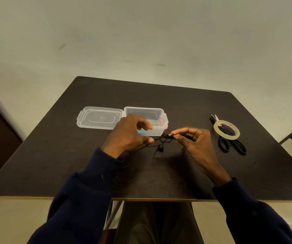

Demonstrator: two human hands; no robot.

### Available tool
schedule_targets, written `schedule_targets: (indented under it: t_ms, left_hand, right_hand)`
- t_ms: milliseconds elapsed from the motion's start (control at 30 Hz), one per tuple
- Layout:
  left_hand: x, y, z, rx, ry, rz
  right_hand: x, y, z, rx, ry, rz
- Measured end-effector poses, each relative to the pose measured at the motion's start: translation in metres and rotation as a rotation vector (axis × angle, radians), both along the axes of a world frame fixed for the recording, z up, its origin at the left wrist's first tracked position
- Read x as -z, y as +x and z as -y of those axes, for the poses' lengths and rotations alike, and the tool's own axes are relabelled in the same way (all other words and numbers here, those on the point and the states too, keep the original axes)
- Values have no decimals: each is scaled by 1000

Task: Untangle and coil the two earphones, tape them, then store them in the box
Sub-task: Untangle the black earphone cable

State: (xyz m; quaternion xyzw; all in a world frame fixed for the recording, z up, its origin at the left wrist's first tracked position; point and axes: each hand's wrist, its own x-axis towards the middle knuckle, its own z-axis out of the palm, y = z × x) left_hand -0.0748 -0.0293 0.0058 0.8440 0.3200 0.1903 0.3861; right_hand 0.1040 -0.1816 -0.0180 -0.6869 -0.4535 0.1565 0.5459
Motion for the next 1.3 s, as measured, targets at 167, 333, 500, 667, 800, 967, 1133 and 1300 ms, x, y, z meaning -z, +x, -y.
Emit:
schedule_targets:
  t_ms: [167,333,500,667,800,967,1133,1300]
  left_hand:
    - [13,17,18,101,-247,218]
    - [22,25,20,23,-285,297]
    - [26,30,24,-23,-208,361]
    - [28,35,24,-54,-5,327]
    - [28,36,26,-79,62,257]
    - [28,36,26,-121,61,268]
    - [30,38,27,-112,47,269]
    - [35,41,29,-89,33,283]
  right_hand:
    - [1,-2,2,0,52,11]
    - [-2,-1,7,-95,45,-64]
    - [-8,-8,-1,24,-18,95]
    - [-9,-12,-8,41,-9,135]
    - [-7,-10,-7,34,9,203]
    - [-6,-3,-1,-6,-46,234]
    - [-12,0,3,87,18,183]
    - [-11,-4,-5,80,-28,270]
